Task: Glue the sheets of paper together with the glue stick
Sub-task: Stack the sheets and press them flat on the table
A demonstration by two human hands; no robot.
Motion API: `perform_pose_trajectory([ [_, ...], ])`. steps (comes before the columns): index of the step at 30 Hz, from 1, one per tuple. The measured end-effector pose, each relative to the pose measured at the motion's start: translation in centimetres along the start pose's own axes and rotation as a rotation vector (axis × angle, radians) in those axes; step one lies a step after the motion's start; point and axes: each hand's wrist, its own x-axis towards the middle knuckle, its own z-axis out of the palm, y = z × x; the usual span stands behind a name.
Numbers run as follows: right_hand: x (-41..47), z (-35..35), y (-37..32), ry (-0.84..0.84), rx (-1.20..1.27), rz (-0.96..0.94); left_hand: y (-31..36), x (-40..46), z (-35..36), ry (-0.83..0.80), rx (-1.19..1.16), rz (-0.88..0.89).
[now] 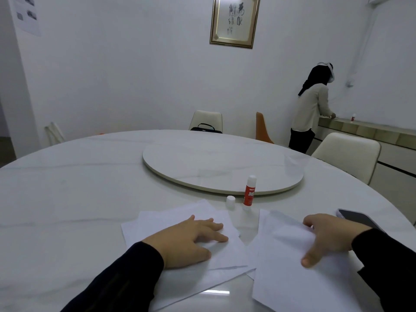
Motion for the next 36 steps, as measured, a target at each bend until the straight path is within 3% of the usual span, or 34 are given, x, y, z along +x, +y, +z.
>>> perform_pose_trajectory([
  [2, -0.1, -0.5, 0.1, -0.002, 0.002, -0.035, -0.3, 0.1, 0.2, 0.04, -0.048, 0.022],
  [5, -0.5, -1.7, 1.1, 0.022, 0.138, -0.096, -0.5, -0.2, -0.3, 0.296, -0.293, 0.002],
  [8, -1.5, -3.4, 2.7, -0.007, 0.54, -0.194, -1.1, -0.6, -1.8, 0.611, -0.386, -0.061],
  [11, -3.1, -5.6, 3.7, -0.048, 0.984, -0.29, -1.4, -2.1, -4.4, 0.764, -0.589, -0.143],
  [14, -4.7, -7.2, 2.0, 0.122, 1.226, -0.433, -0.5, -4.1, -6.4, 0.798, -0.89, -0.144],
  [17, -5.5, -6.6, -2.3, 0.177, 1.378, -0.508, 1.5, -5.9, -6.5, 0.502, -1.103, -0.104],
  [20, -5.2, -3.6, -7.3, 0.148, 1.469, -0.459, 2.5, -7.1, -6.3, 0.301, -1.074, -0.115],
  [22, -4.6, -1.2, -10.0, 0.195, 1.49, -0.392, 2.3, -7.5, -6.4, 0.363, -1.028, -0.171],
  [25, -3.3, 1.7, -11.9, 0.208, 1.493, -0.331, 1.2, -7.5, -6.2, 0.544, -0.93, -0.406],
  [29, -1.6, 3.7, -11.7, 0.096, 1.465, -0.243, -1.2, -7.3, -5.2, 0.816, -0.534, -0.594],
  [36, -0.8, 5.2, -11.4, 0.189, 1.317, -0.175, -3.3, -7.8, -4.4, 0.674, -0.549, -0.654],
])
